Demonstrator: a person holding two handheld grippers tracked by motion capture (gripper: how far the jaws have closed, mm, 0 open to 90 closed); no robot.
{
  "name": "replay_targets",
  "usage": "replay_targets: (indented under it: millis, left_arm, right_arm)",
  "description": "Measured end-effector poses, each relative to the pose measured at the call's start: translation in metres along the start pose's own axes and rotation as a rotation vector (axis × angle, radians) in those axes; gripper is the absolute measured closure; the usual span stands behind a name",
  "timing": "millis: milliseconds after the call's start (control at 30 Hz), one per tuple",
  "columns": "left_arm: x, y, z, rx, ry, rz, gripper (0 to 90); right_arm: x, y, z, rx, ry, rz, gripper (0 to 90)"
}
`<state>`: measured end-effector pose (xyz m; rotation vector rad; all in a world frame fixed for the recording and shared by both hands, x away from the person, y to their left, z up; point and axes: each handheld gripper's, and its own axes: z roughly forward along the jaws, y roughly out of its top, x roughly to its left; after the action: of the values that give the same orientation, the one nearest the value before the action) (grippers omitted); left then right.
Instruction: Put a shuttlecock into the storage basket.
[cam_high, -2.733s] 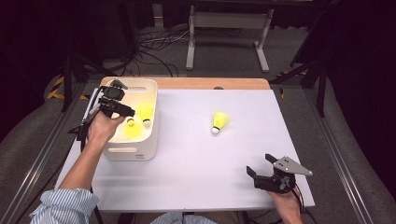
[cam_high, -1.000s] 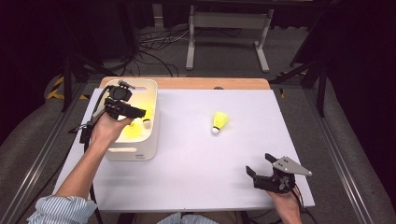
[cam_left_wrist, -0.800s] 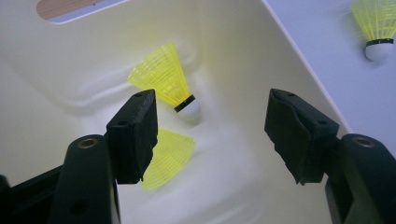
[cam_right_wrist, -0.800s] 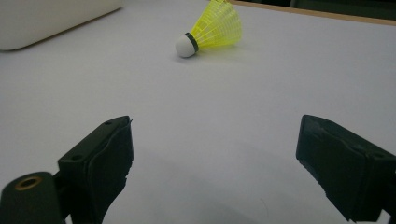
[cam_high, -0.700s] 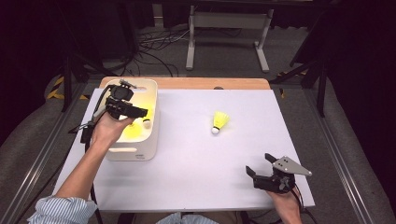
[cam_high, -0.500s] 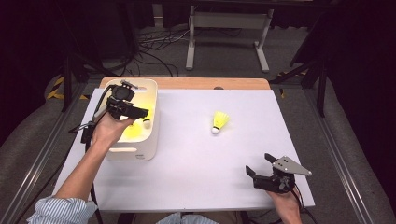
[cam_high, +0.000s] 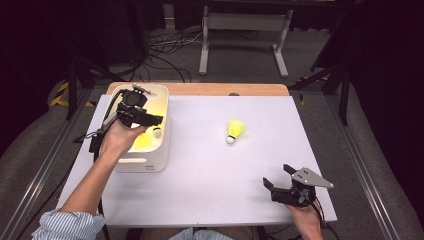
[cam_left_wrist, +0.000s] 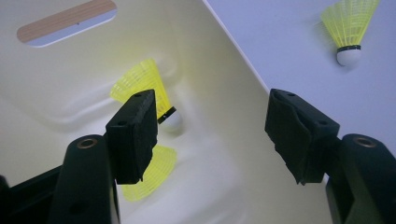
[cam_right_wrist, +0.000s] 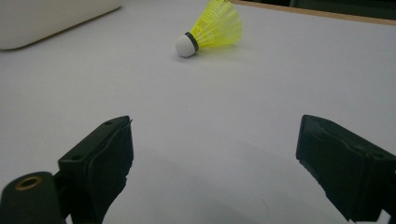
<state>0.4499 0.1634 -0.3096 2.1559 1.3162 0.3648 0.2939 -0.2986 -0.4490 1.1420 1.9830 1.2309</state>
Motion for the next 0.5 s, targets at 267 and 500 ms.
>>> replay_targets:
  millis: [267, 500]
  left_arm:
    - [-0.0068, 0.0006, -0.0022, -0.014, -0.014, 0.014, 35.0]
    - [-0.01, 0.0036, -0.0027, -0.023, -0.036, 0.012, 35.1]
  right_arm:
    - [0.0002, 0.0001, 0.0, -0.001, 0.006, -0.004, 11.3]
    - [-0.0011, -0.0004, 0.0004, -0.002, 0.008, 0.006, 11.3]
